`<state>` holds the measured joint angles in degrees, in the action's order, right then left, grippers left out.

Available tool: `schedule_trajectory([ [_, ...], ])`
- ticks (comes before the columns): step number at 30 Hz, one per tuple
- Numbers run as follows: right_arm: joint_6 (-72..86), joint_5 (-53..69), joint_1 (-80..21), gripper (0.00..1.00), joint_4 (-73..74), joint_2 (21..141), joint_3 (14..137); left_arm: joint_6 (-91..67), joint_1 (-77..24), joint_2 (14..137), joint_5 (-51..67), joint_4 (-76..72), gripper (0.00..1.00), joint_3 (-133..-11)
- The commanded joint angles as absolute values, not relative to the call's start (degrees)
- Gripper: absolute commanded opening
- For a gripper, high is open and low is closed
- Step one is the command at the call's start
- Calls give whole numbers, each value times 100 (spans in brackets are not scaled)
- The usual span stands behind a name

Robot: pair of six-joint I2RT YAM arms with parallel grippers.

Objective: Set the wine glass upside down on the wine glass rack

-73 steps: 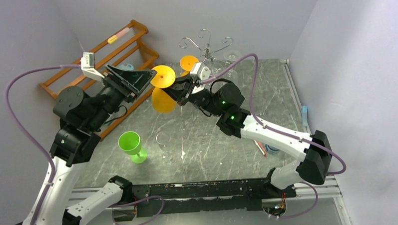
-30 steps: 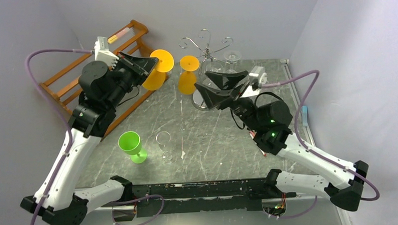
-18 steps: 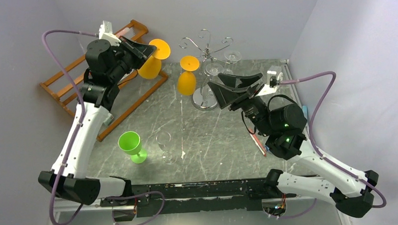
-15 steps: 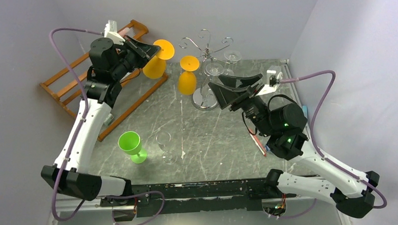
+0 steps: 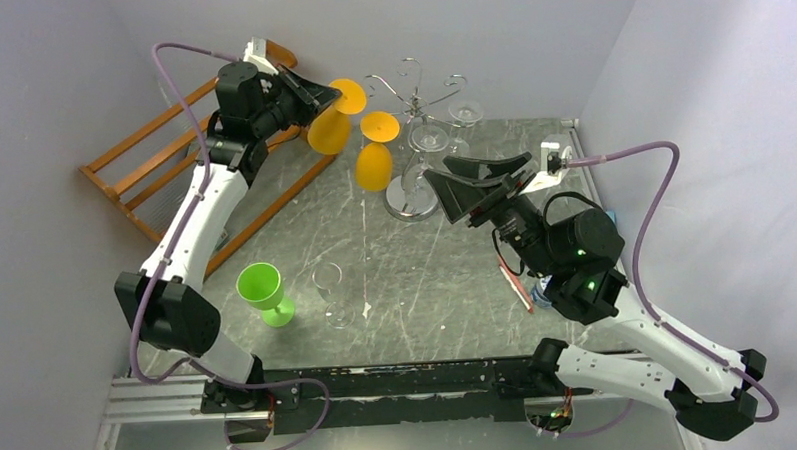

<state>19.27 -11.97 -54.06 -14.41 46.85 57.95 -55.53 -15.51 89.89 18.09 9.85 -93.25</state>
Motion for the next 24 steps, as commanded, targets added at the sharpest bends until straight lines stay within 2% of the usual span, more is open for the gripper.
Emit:
schedule_trajectory([
  [1, 1910, -1163, -5403, 59, -1223, 4574, 5927, -5627, -1495, 9118, 2118, 499, 5, -9527],
  [5, 1849, -1128, -5397, 59, -1111, 4567, 5989, -5726, -1511, 9494, 2377, 728, 5, -9867],
  [24, 1812, -1129, -5405, 59, -1255, 4440, 5761, -6572, -1799, 10744, 2992, 88, 5, -10800],
])
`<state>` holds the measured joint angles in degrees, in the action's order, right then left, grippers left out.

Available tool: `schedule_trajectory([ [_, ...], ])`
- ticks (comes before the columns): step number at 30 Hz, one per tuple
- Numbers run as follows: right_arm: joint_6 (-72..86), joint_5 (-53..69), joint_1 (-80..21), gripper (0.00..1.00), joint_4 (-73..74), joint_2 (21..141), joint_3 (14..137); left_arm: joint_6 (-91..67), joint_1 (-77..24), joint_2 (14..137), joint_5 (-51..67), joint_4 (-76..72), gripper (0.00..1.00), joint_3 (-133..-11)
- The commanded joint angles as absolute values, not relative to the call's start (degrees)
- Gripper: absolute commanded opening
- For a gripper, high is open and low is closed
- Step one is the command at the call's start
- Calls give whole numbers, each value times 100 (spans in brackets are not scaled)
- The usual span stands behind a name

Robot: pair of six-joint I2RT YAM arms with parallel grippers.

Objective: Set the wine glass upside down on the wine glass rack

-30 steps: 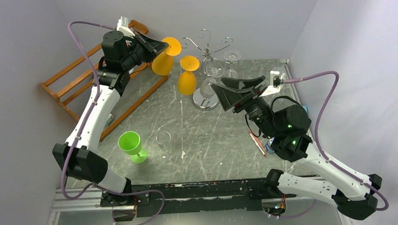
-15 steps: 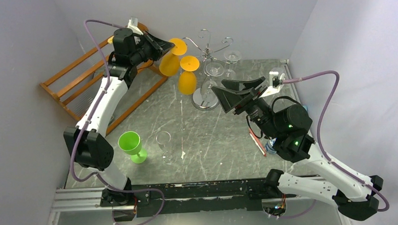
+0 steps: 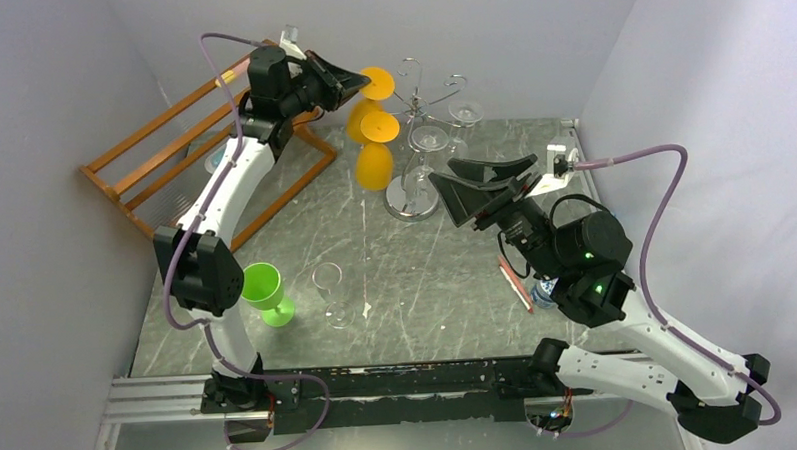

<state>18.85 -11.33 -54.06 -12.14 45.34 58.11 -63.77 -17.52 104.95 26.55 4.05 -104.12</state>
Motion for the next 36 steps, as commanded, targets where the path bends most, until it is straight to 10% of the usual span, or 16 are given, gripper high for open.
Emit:
schedule_trajectory([
  [1, 1804, -1133, -5403, 59, -1249, 4431, 5753, -6605, -1801, 10796, 3003, 59, 5, -10836],
  [36, 1857, -1169, -5398, 59, -1294, 4310, 5598, -6317, -1477, 10693, 2328, -264, 5, -10383],
])
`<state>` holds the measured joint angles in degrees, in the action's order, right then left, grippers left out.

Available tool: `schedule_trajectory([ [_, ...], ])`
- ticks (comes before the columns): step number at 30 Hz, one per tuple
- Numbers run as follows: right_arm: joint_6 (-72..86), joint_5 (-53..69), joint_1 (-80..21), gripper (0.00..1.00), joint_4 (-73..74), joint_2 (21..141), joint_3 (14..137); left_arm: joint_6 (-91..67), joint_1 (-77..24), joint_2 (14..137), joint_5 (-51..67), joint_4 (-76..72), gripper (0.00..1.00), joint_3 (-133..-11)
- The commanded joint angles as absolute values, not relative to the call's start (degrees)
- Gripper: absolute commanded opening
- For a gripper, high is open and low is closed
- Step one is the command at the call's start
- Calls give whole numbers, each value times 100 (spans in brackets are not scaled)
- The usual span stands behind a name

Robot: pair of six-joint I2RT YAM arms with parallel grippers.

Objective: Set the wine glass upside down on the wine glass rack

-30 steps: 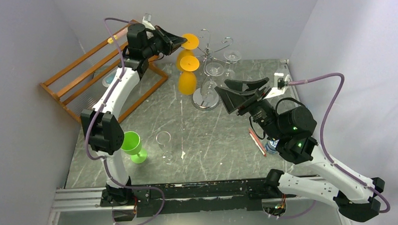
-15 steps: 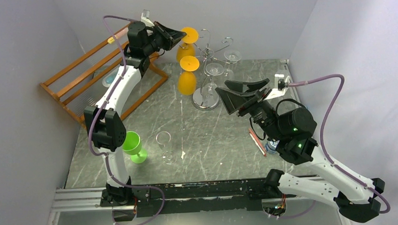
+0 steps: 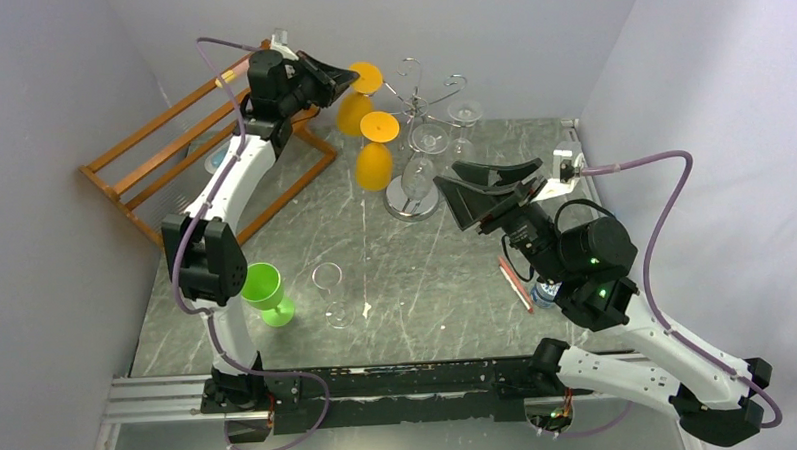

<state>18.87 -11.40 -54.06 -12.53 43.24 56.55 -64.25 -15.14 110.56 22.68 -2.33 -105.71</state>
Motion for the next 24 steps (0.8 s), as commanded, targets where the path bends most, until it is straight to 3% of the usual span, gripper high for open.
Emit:
schedule_trajectory([
  [1, 1866, -1169, -5397, 58, -1292, 4315, 5599, -6319, -1474, 10649, 2347, -268, 5, -10328],
  [6, 1880, -1169, -5403, 59, -1276, 4315, 5590, -6357, -1477, 10575, 2575, -218, 10, -10151],
  [15, 1924, -1162, -5398, 59, -1270, 4368, 5607, -6180, -1475, 10282, 2637, 151, 35, -9861],
  [24, 2078, -1377, -5403, 59, -905, 4474, 5689, -5223, -1444, 9402, 1886, 1242, 67, -9350],
])
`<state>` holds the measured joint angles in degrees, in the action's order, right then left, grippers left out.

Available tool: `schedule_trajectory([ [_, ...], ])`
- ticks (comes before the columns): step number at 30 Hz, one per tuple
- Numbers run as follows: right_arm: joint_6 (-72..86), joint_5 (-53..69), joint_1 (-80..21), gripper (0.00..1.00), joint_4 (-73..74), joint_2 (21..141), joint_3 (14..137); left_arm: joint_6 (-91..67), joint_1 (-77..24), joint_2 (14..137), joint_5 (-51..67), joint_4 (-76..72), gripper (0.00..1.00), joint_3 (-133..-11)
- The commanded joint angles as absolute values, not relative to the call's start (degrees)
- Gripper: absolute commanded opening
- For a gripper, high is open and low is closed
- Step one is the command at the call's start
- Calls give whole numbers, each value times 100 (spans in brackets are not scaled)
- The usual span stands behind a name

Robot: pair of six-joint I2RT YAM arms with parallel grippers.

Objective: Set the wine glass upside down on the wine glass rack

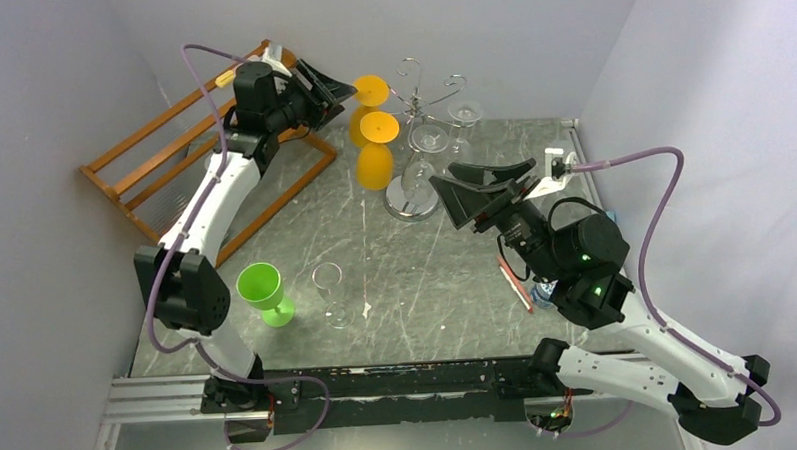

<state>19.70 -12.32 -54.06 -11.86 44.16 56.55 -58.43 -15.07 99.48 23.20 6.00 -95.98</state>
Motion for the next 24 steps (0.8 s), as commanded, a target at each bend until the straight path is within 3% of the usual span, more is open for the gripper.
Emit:
schedule_trajectory([
  [1, 2111, -1387, -5397, 59, -838, 4502, 5701, -5077, -1434, 9260, 1767, 1415, 70, -9276],
  [12, 2626, -1461, -5405, 57, -24, 5039, 5705, -2786, -1422, 7264, 1409, 4070, 82, -8429],
  [19, 3103, -2063, -5392, 56, 323, 5268, 5592, -2213, -1641, 6136, 1251, 5283, 97, -8083],
  [22, 3323, -2251, -5401, 55, 559, 5393, 5629, -2172, -1731, 5924, 1369, 5494, 95, -8076],
  [24, 3478, -2351, -5401, 55, 747, 5449, 5634, -2171, -1783, 5805, 1628, 5523, 89, -7987],
])
